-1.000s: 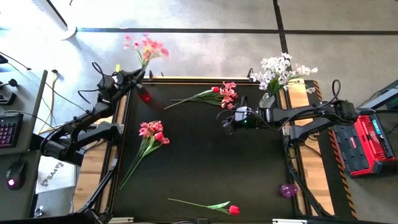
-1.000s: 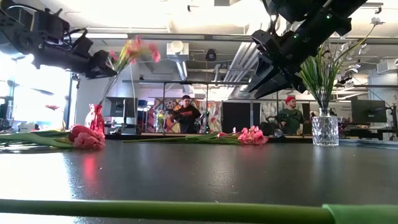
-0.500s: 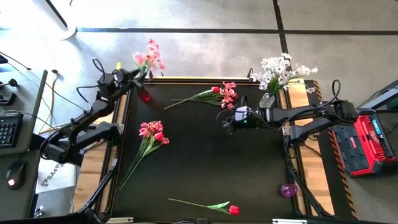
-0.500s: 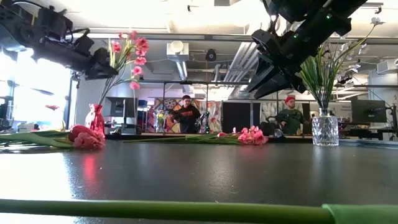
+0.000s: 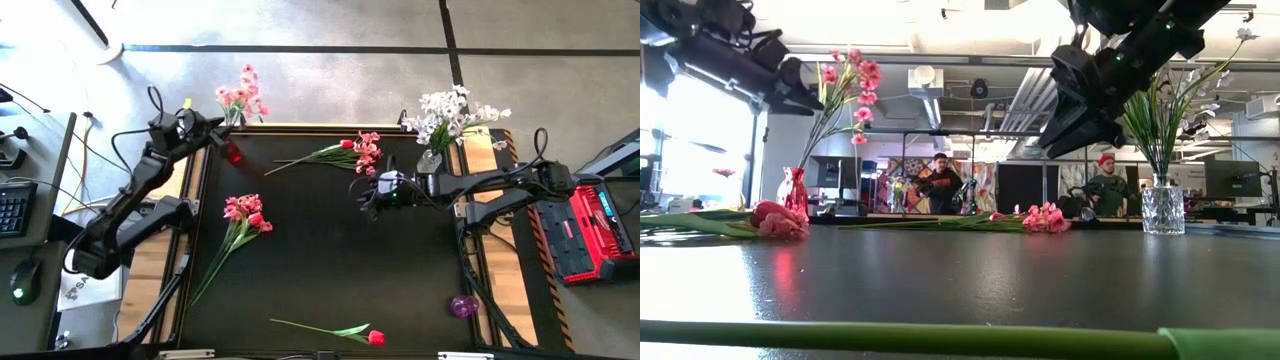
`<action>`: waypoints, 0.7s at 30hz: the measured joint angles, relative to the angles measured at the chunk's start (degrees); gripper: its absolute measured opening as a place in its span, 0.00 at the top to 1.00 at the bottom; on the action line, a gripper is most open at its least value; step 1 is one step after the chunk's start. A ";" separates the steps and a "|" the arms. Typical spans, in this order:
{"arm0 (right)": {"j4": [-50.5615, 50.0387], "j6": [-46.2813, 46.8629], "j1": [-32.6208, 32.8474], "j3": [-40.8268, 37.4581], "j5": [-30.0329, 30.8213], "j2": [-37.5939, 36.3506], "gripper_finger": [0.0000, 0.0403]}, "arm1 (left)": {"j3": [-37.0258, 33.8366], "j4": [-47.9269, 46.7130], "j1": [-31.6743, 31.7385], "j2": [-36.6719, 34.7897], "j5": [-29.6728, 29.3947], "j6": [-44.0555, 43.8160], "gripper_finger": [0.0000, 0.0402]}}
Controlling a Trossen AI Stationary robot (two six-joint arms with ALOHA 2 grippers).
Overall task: Sort flowers into vase by color
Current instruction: Put the top pink flowers into the red flower vase
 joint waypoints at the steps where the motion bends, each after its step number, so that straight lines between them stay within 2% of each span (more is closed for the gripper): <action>1: 0.00 -0.80 -0.23 0.00 -0.08 0.00 0.69 | 1.11 -2.43 -0.35 -0.60 -0.08 0.66 0.53; 9: 0.00 -4.29 -2.77 0.00 -0.96 0.00 0.69 | 12.06 -20.07 -4.23 -2.80 -4.21 3.97 0.55; 21: -0.04 -8.49 -3.95 0.00 6.33 0.02 0.69 | 12.51 -33.72 -15.73 -2.29 -7.68 0.30 0.57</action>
